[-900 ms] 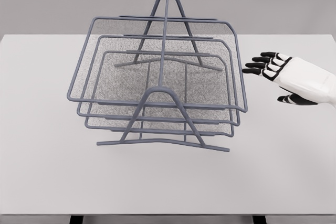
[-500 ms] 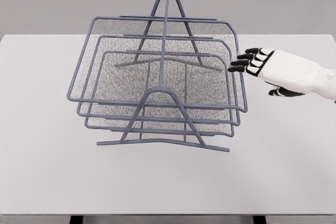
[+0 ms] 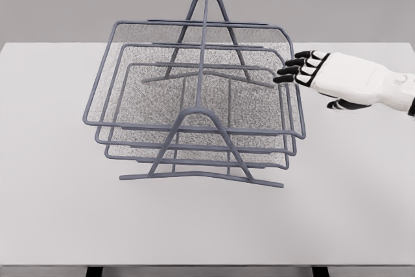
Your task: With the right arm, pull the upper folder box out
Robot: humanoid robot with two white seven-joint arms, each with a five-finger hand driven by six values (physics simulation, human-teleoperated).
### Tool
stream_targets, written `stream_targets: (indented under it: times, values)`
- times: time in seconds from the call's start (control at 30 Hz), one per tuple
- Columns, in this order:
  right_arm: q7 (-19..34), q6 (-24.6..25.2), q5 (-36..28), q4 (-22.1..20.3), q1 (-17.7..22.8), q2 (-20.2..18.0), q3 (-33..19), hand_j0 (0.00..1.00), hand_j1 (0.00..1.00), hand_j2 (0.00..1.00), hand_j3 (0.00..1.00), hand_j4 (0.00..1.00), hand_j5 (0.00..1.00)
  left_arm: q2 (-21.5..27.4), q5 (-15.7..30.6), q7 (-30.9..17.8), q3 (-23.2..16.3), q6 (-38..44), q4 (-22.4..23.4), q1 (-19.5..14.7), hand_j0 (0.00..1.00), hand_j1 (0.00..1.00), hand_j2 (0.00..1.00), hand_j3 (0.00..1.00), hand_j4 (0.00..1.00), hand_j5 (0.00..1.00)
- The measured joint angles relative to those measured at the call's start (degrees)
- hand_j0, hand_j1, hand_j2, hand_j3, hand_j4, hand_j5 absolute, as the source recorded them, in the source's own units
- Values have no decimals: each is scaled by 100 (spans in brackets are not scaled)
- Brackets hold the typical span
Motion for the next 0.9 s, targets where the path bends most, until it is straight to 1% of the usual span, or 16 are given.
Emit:
stream_targets:
  times: [0.07, 0.2, 0.27, 0.37, 0.9]
  values:
    - [2, -2, 9, 4, 17, 56, 86, 100, 100, 100, 100, 100, 100, 0, 0, 0, 0, 0, 0, 0, 100, 100, 100, 100, 100, 100]
    - [1, 4, 36, 17, 132, 46, 168, 100, 100, 100, 100, 100, 100, 0, 0, 0, 0, 0, 0, 0, 100, 100, 100, 100, 100, 100]
    - [-14, 41, -9, 20, 246, -38, 184, 100, 100, 100, 100, 100, 100, 0, 0, 0, 2, 0, -1, 0, 100, 100, 100, 100, 100, 100]
    - [-44, 81, -102, 17, 281, -164, 196, 100, 100, 100, 100, 100, 100, 0, 0, 0, 0, 0, 0, 0, 100, 100, 100, 100, 100, 100]
    - [-10, 32, -306, 4, 255, -868, 171, 100, 100, 100, 100, 100, 100, 0, 0, 0, 1, 0, 0, 0, 100, 100, 100, 100, 100, 100]
